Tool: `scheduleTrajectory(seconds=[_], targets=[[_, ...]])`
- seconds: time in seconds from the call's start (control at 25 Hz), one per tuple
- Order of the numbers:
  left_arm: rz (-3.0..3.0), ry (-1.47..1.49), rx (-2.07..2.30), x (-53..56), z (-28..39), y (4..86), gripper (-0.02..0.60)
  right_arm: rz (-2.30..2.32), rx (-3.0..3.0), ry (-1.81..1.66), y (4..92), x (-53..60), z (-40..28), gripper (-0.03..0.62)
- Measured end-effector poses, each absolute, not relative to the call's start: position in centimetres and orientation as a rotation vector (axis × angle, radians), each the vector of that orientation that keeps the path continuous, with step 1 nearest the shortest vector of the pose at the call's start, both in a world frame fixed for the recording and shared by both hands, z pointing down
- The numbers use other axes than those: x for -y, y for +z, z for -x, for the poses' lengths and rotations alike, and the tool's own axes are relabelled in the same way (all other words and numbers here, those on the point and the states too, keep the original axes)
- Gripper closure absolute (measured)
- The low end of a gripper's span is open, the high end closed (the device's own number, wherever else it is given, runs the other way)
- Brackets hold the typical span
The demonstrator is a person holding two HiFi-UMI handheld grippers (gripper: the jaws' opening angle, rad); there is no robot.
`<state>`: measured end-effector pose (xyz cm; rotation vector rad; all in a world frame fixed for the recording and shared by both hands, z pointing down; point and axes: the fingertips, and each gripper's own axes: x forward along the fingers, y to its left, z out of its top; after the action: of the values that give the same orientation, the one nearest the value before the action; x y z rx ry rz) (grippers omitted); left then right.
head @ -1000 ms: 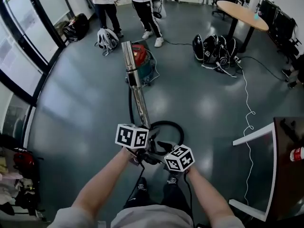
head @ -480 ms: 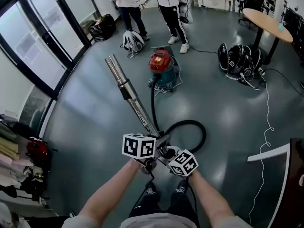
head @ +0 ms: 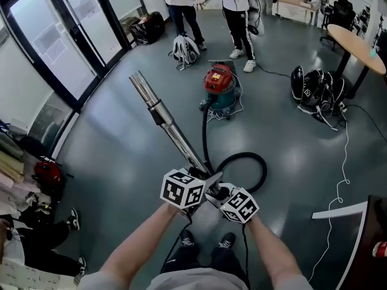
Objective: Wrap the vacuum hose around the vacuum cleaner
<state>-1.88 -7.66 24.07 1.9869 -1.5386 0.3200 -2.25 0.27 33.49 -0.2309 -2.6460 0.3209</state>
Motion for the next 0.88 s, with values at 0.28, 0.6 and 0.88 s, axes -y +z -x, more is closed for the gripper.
scheduleTrajectory(seconds=[0.28,0.6,0.88], targets=[[-2.033,0.393,1.612,4.2,4.8,22.1,0.244,0.239,2.621,0.301,31.6,1.4,2.9,0.497],[-2.211,0.945,1.729,0.8,6.5,17.7,0.246,0.323,2.443,0.2,31.8,1.8,3.3,0.497],[-2.349,1.681,1.673,2.4,6.6,16.7,0.247,0.427,2.277,0.079,33.1,0.8,2.7,0.497]])
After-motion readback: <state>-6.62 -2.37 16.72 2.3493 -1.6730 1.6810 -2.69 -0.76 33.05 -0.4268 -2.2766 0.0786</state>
